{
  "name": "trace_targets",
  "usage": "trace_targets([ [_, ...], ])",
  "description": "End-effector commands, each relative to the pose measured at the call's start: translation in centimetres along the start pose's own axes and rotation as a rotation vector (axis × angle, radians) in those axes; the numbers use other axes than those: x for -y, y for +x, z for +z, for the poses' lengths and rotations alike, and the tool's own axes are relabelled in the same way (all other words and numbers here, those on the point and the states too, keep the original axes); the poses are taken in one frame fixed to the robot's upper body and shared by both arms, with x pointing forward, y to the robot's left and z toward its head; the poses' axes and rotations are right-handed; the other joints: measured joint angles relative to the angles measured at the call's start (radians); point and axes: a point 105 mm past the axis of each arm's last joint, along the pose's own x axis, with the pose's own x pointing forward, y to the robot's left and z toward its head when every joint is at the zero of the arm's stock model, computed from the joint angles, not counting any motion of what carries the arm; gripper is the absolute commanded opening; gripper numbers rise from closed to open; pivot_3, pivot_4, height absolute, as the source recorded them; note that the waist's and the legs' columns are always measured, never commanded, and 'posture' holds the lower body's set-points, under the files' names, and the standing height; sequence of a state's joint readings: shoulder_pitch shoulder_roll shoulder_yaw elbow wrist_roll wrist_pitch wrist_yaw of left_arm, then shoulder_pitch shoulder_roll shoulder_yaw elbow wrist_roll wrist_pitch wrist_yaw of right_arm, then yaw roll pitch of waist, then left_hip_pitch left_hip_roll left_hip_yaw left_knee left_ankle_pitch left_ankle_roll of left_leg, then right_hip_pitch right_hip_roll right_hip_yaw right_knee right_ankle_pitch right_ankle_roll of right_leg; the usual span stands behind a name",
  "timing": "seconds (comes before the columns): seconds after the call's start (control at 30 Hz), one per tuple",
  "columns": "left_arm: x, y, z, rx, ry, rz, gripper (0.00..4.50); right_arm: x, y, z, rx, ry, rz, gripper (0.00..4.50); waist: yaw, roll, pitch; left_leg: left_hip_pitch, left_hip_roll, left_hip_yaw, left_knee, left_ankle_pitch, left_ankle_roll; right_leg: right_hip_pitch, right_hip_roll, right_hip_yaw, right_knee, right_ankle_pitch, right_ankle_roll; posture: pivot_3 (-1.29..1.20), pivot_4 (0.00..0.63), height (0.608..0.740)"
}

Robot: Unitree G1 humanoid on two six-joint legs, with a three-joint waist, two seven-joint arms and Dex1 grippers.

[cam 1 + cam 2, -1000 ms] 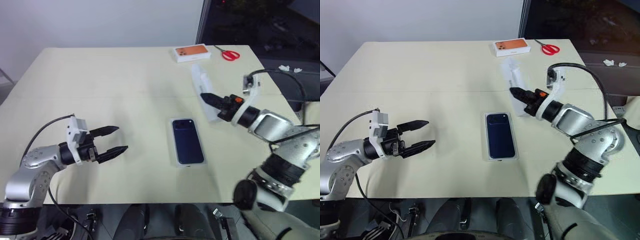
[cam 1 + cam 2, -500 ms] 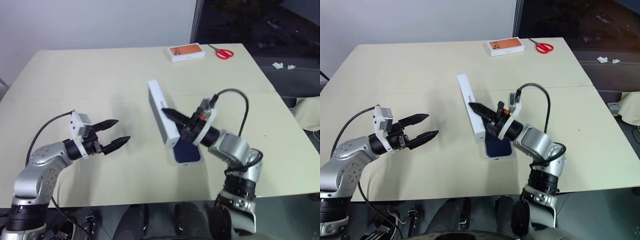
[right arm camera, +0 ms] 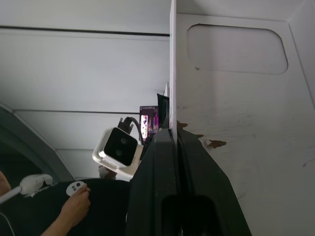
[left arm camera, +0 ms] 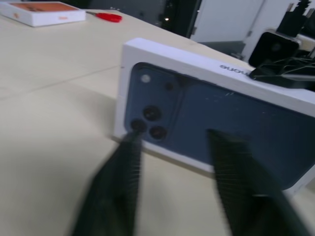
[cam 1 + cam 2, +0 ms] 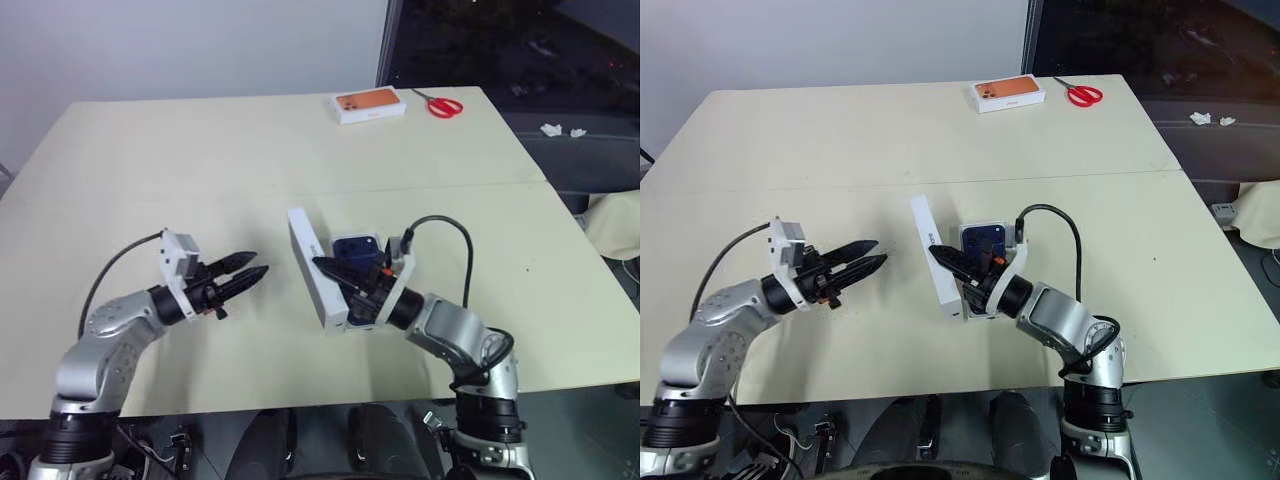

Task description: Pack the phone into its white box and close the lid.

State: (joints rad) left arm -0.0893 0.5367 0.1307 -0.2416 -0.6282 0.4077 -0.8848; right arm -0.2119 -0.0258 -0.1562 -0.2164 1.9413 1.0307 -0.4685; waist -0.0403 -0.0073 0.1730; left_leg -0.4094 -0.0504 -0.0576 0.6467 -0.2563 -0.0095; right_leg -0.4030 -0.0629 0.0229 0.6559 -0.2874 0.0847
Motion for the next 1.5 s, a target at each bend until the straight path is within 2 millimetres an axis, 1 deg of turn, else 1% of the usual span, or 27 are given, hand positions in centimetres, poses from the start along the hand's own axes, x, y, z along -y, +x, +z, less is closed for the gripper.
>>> trace_targets([
  [0.03, 0.5, 0.7, 0.7, 0.033, 0.031, -0.015, 0.04, -2.0, 0.1, -0.3, -0.002, -0.036, 0.066, 0.00, 0.000, 0.000, 0.000, 0.000, 0.000, 0.000, 0.000, 0.000, 0.000, 0.000, 0.000, 0.000, 0.000, 0.000, 0.000, 0.00, 0.150, 0.740],
  [0.1, 0.6, 1.3, 0.2, 0.025, 0.025, -0.019, 0.04, -2.1, 0.2, -0.2, -0.003, -0.050, 0.055, 0.00, 0.000, 0.000, 0.000, 0.000, 0.000, 0.000, 0.000, 0.000, 0.000, 0.000, 0.000, 0.000, 0.000, 0.000, 0.000, 0.00, 0.150, 0.740],
  [0.27, 0.9, 2.8, -0.8, 0.037, 0.009, -0.017, 0.04, -1.6, -0.3, -0.1, -0.003, -0.055, 0.040, 0.00, 0.002, 0.000, 0.000, 0.000, 0.000, 0.000, 0.000, 0.000, 0.000, 0.000, 0.000, 0.000, 0.000, 0.000, 0.000, 0.00, 0.150, 0.740],
  [0.33, 1.2, 3.3, -1.4, 0.037, 0.006, -0.020, 0.00, -1.4, -0.3, 0.0, -0.007, -0.059, 0.033, 0.61, 0.002, 0.000, 0.000, 0.000, 0.000, 0.000, 0.000, 0.000, 0.000, 0.000, 0.000, 0.000, 0.000, 0.000, 0.000, 0.00, 0.150, 0.740],
  [0.37, 1.4, 3.6, -1.6, 0.037, 0.000, -0.025, 0.00, -1.3, -0.4, 0.0, -0.008, -0.063, 0.025, 1.01, 0.002, 0.000, 0.000, 0.000, 0.000, 0.000, 0.000, 0.000, 0.000, 0.000, 0.000, 0.000, 0.000, 0.000, 0.000, 0.00, 0.150, 0.740],
  [0.4, 1.7, 3.9, -1.9, 0.038, -0.007, -0.032, 0.00, -1.3, -0.5, 0.0, -0.020, -0.079, 0.020, 1.44, 0.002, 0.000, 0.000, 0.000, 0.000, 0.000, 0.000, 0.000, 0.000, 0.000, 0.000, 0.000, 0.000, 0.000, 0.000, 0.00, 0.150, 0.740],
  [0.43, 1.9, 4.1, -2.2, 0.036, -0.009, -0.037, 0.00, -1.3, -0.8, 0.0, -0.040, -0.109, 0.014, 2.01, 0.002, 0.000, 0.000, 0.000, 0.000, 0.000, 0.000, 0.000, 0.000, 0.000, 0.000, 0.000, 0.000, 0.000, 0.000, 0.00, 0.150, 0.740],
  [0.5, 2.1, 4.3, -2.6, 0.035, -0.013, -0.043, 0.00, -1.6, -1.4, 0.1, -0.112, -0.233, -0.007, 3.02, 0.002, 0.000, 0.000, 0.000, 0.000, 0.000, 0.000, 0.000, 0.000, 0.000, 0.000, 0.000, 0.000, 0.000, 0.000, 0.00, 0.150, 0.740],
  [0.53, 2.1, 4.3, -2.6, 0.036, -0.013, -0.042, 0.00, -1.8, -1.8, 0.5, -0.127, -0.292, -0.015, 3.44, 0.003, 0.000, 0.000, 0.000, 0.000, 0.001, 0.001, 0.000, 0.000, 0.000, 0.000, 0.000, 0.000, 0.000, 0.000, 0.00, 0.150, 0.740],
  [0.6, 2.1, 4.4, -2.5, 0.041, -0.015, -0.041, 0.00, -2.2, -2.5, 1.8, -0.137, -0.448, -0.046, 3.44, 0.005, 0.000, 0.000, 0.000, 0.000, 0.000, 0.001, 0.000, 0.000, 0.001, 0.000, -0.001, 0.000, 0.000, 0.000, 0.00, 0.150, 0.740],
  [0.7, 2.0, 4.7, -2.5, 0.049, -0.017, -0.038, 0.00, -2.8, -3.9, 4.7, -0.113, -0.628, -0.091, 3.44, 0.010, 0.000, 0.000, 0.000, 0.000, 0.000, 0.001, 0.000, 0.000, 0.001, 0.000, -0.001, -0.001, 0.000, 0.000, 0.00, 0.150, 0.740],
  [0.77, 2.0, 4.9, -2.6, 0.051, -0.016, -0.038, 0.00, -3.1, -4.5, 5.8, -0.112, -0.724, -0.105, 3.44, 0.018, -0.001, 0.000, 0.000, 0.000, 0.000, 0.001, 0.000, 0.000, 0.001, 0.001, -0.001, -0.001, 0.000, 0.000, 0.00, 0.150, 0.740],
  [0.8, 2.0, 5.2, -2.6, 0.057, -0.016, -0.039, 0.00, -3.0, -4.7, 6.5, -0.115, -0.800, -0.137, 3.44, 0.023, -0.001, 0.000, 0.000, 0.000, 0.000, 0.001, 0.000, 0.000, 0.001, 0.001, -0.001, -0.001, 0.000, 0.000, 0.00, 0.150, 0.740],
  [0.93, 2.0, 6.3, -2.2, 0.082, -0.016, -0.046, 0.00, -2.8, -5.6, 7.9, -0.177, -1.079, -0.210, 3.44, 0.033, -0.001, 0.001, 0.000, 0.000, 0.000, 0.003, 0.000, 0.001, 0.003, 0.000, -0.002, -0.001, 0.000, 0.000, 0.00, 0.150, 0.740],
  [0.97, 2.0, 6.7, -2.1, 0.087, -0.014, -0.051, 0.00, -2.7, -6.0, 8.0, -0.222, -1.217, -0.220, 3.44, 0.033, -0.001, 0.001, 0.000, 0.000, 0.000, 0.003, 0.000, 0.001, 0.003, 0.000, -0.003, -0.002, 0.000, 0.000, 0.00, 0.150, 0.740],
  [1.03, 2.0, 7.4, -2.2, 0.089, -0.010, -0.061, 0.00, -2.2, -6.5, 7.7, -0.327, -1.408, -0.222, 3.44, 0.036, -0.001, 0.001, 0.000, -0.001, 0.000, 0.003, -0.001, 0.001, 0.004, 0.000, -0.003, -0.003, 0.000, 0.001, 0.00, 0.150, 0.740],
  [1.07, 2.0, 7.9, -2.0, 0.097, -0.011, -0.065, 0.00, -2.1, -6.7, 7.9, -0.340, -1.448, -0.211, 3.44, 0.035, -0.001, 0.001, 0.000, -0.001, -0.001, 0.003, -0.001, 0.001, 0.004, 0.000, -0.004, -0.003, 0.000, 0.001, 0.00, 0.150, 0.740],
  [1.17, 2.1, 9.3, -1.7, 0.109, -0.020, -0.081, 0.00, -2.4, -7.0, 9.6, -0.300, -1.544, -0.210, 3.44, 0.033, -0.002, 0.001, 0.000, -0.001, -0.001, 0.004, -0.001, 0.001, 0.005, 0.000, -0.004, -0.004, 0.000, 0.001, 0.00, 0.150, 0.740],
  [1.23, 2.5, 10.0, -1.9, 0.110, -0.026, -0.101, 0.00, -2.4, -7.6, 10.7, -0.324, -1.666, -0.223, 3.44, 0.032, -0.002, 0.001, 0.000, -0.001, -0.001, 0.004, -0.001, 0.001, 0.006, 0.000, -0.004, -0.004, 0.000, 0.002, 0.00, 0.150, 0.740],
  [1.33, 3.0, 11.2, -2.4, 0.103, -0.037, -0.130, 0.00, -2.9, -8.6, 11.9, -0.328, -1.708, -0.192, 3.44, 0.032, -0.002, 0.001, 0.001, -0.001, -0.001, 0.004, -0.001, 0.001, 0.006, 0.000, -0.004, -0.004, 0.000, 0.002, 0.00, 0.150, 0.740],
  [1.4, 3.1, 11.9, -2.6, 0.102, -0.040, -0.134, 0.00, -2.3, -9.0, 12.0, -0.371, -1.753, -0.192, 3.44, 0.033, -0.002, 0.001, 0.001, -0.001, -0.001, 0.004, -0.001, 0.001, 0.006, 0.000, -0.004, -0.004, 0.000, 0.002, 0.00, 0.150, 0.740],
  [1.5, 2.9, 12.1, -2.2, 0.117, -0.035, -0.128, 0.00, -1.5, -8.7, 11.3, -0.396, -1.758, -0.175, 3.44, 0.032, -0.002, 0.001, 0.001, -0.001, -0.001, 0.004, -0.001, 0.001, 0.006, 0.000, -0.004, -0.004, 0.000, 0.002, 0.00, 0.150, 0.740],
])
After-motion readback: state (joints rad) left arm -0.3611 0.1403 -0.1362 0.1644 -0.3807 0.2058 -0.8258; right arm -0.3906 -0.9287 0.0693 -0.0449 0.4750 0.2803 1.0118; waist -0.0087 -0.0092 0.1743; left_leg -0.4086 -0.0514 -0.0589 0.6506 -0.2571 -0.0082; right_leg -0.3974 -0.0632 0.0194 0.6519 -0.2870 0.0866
